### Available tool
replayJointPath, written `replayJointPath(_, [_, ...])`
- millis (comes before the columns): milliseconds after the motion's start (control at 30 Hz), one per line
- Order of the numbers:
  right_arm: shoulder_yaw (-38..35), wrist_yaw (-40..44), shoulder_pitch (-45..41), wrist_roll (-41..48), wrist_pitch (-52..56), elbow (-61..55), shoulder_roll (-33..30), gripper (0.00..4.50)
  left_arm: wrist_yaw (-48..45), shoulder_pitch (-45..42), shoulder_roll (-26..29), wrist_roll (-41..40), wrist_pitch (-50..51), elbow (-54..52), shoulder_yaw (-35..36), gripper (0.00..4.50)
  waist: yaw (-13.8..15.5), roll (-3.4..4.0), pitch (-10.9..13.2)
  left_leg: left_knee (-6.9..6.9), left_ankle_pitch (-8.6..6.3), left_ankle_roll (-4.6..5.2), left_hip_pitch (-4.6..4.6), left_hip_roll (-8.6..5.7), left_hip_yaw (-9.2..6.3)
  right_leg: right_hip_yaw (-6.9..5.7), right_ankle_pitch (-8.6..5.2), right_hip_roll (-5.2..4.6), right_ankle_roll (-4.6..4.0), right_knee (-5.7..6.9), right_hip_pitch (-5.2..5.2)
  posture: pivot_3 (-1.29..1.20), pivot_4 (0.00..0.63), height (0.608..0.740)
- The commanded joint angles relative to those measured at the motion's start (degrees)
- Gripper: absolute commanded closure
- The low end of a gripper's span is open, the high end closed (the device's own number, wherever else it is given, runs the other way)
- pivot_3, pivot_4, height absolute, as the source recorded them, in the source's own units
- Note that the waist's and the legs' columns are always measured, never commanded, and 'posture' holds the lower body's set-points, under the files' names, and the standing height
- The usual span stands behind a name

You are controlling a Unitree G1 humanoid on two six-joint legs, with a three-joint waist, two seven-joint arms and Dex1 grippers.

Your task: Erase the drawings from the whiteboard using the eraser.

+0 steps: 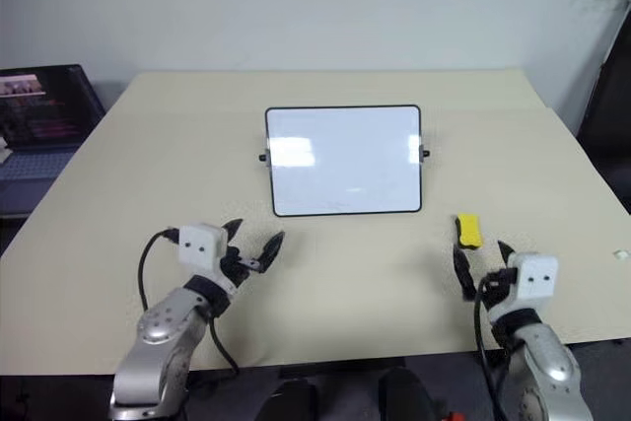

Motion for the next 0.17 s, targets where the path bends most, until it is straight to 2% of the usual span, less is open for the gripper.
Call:
replayJointPath(33, [-0.22,0.22,0.9,0.24,-3.42,-0.3,-0.01,0.04,3.87,0.47,-0.51,2.0,-2.96,0.39,2.01,0.0,-0.25,0.08,-0.04,0.02,0.0,0.0,0.0,0.0,0.01,0.01,0.0,0.01,0.0,0.01,0.0,0.0,0.15,0.74])
replayJointPath(167, [0.92,-0.47,1.0,-0.67,-3.24,1.04,-0.8,0.04,6.83,1.49,-1.17,2.59,-3.45,2.04,3.33,0.0,-0.56,0.11,-0.06,0.04,0.0,-0.01,0.06,0.01,0.16,0.03,0.01,0.04,0.01,0.06,-0.01,0.0,0.15,0.74])
